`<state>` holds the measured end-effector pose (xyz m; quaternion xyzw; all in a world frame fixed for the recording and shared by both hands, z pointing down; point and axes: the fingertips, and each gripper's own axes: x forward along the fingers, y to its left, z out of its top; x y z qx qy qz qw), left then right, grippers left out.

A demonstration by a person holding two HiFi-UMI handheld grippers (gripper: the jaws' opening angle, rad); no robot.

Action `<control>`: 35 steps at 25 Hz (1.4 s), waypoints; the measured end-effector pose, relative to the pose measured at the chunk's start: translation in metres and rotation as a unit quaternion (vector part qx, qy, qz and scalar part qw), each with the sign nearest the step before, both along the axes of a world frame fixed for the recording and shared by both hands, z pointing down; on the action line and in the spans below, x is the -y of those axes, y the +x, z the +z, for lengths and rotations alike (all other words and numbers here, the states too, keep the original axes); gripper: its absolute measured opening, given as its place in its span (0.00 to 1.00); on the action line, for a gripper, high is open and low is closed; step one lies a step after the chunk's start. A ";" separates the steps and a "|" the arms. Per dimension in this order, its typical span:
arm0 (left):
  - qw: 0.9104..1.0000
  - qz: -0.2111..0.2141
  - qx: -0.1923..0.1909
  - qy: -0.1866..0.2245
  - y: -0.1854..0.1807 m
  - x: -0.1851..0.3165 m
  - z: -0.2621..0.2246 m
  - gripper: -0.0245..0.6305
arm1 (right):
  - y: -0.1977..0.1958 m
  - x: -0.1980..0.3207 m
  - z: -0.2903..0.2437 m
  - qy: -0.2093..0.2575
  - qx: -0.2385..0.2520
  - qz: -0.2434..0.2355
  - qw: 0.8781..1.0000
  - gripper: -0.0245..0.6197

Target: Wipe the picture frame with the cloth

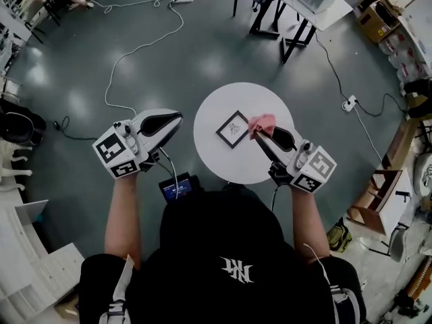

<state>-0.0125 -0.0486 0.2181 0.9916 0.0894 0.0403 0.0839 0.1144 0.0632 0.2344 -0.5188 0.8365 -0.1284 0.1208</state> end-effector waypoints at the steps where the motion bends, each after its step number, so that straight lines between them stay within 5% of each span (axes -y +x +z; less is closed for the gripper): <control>1: 1.000 0.013 -0.009 -0.001 -0.016 -0.001 -0.005 0.04 | -0.011 -0.006 0.000 0.000 0.007 0.008 1.000 0.17; 8: 0.996 0.076 -0.055 0.010 -0.065 -0.019 -0.018 0.04 | -0.045 -0.052 -0.001 -0.005 0.011 0.107 0.994 0.16; 19: 0.983 0.179 -0.034 -0.006 -0.066 -0.036 0.012 0.04 | -0.108 -0.083 0.009 -0.019 0.003 0.174 0.984 0.16; 25: 0.977 0.210 -0.040 -0.020 -0.055 -0.048 0.016 0.04 | -0.112 -0.095 0.011 -0.020 -0.008 0.195 0.981 0.16; 35: 0.983 0.173 -0.031 -0.043 -0.072 -0.031 0.029 0.04 | -0.120 -0.082 0.023 -0.032 -0.015 0.176 0.984 0.16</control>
